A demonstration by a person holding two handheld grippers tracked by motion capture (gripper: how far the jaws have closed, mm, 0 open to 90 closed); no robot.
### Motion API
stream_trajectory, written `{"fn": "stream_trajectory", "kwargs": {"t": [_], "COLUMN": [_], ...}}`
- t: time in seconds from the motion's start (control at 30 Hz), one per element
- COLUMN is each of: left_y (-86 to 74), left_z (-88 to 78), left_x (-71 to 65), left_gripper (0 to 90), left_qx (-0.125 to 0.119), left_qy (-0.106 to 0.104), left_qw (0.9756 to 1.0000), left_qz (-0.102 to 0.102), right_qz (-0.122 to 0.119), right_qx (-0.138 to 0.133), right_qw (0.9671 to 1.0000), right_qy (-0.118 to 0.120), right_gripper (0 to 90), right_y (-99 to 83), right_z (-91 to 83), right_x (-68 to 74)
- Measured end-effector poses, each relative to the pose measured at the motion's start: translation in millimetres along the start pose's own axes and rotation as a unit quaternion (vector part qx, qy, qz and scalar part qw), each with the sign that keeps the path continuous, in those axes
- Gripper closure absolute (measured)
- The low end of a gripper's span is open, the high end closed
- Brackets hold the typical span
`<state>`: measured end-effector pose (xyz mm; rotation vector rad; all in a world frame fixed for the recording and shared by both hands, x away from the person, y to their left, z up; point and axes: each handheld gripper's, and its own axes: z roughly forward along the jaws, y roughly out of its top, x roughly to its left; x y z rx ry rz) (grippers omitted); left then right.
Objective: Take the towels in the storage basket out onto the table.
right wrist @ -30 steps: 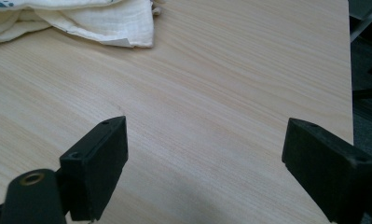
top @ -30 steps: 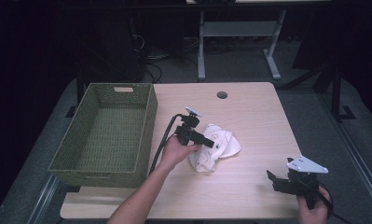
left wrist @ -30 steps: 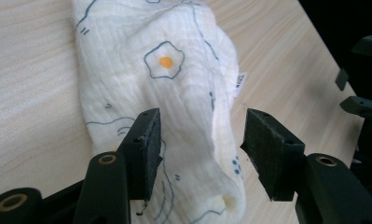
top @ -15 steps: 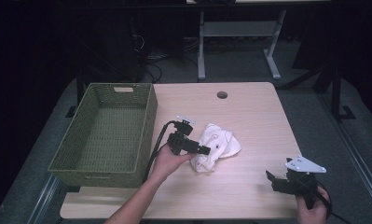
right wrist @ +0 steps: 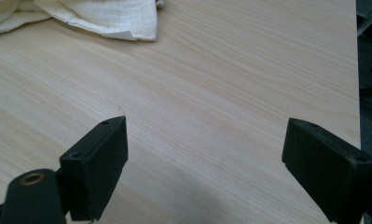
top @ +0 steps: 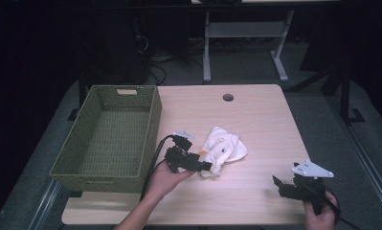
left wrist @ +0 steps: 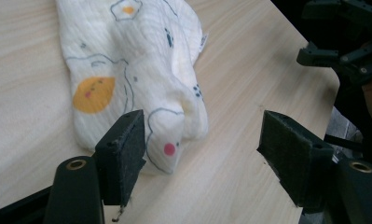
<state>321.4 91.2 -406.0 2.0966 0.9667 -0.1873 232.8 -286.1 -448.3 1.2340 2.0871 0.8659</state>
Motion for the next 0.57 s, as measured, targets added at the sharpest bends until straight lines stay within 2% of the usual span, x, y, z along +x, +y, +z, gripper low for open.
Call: {"fn": "stream_trajectory", "kwargs": {"t": [0.17, 0.3, 0.4, 0.57], "left_y": [-9.0, -23.3, -31.7, -46.9], "left_z": [-5.2, -9.1, -10.5, -11.6], "left_x": [-4.2, -8.5, -11.3, -13.7], "left_gripper": [30.5, 30.4, 29.8, 29.1], "left_qx": [-0.005, -0.011, -0.01, -0.012], "left_qy": [0.001, 0.0, 0.01, 0.005], "left_qw": [1.0, 0.9999, 0.9997, 0.9997], "left_qz": [0.007, 0.012, 0.021, 0.022], "right_qz": [0.001, 0.001, -0.002, -0.006], "right_qx": [0.001, 0.003, 0.003, -0.001], "right_qw": [1.0, 1.0, 1.0, 1.0], "right_qy": [0.0, 0.0, 0.001, 0.006], "right_gripper": [13.9, 13.9, 13.9, 13.9], "right_y": [-0.3, -0.9, -0.8, -1.4], "right_z": [0.0, 0.5, 1.1, 0.0], "right_x": [0.1, 0.8, 1.2, 2.0]}}
